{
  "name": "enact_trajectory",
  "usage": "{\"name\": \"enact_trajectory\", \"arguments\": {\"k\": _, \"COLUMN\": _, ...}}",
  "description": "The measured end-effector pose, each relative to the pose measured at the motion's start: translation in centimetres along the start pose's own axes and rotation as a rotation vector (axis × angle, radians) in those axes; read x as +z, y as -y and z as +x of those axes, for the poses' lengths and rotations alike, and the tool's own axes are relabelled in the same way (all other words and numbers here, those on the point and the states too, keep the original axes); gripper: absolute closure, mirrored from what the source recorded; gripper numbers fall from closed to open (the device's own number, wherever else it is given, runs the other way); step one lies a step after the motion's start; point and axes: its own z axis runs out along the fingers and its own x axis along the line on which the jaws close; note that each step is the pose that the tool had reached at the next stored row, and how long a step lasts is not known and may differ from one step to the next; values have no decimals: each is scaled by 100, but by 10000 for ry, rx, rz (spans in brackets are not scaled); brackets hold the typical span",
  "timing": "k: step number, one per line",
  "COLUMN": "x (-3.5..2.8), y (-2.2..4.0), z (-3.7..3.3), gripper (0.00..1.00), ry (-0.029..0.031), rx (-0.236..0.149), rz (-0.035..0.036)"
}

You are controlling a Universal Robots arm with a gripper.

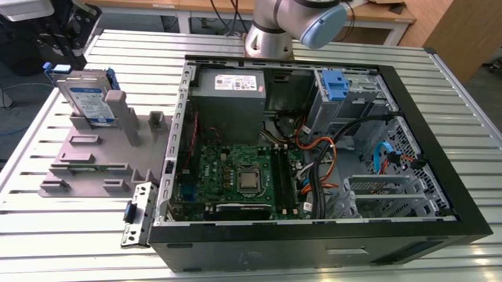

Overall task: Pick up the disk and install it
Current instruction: 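Reach for the disk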

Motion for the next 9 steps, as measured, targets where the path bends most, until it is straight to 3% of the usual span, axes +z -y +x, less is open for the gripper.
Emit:
{"name": "enact_trajectory", "arguments": {"k": 5, "x": 11, "y": 9, "z": 117, "gripper": 89, "ry": 0, "rx": 1, "rz": 0}}
{"name": "enact_trajectory", "arguments": {"k": 9, "x": 31, "y": 10, "z": 168, "gripper": 89, "ry": 1, "rx": 1, "rz": -1}}
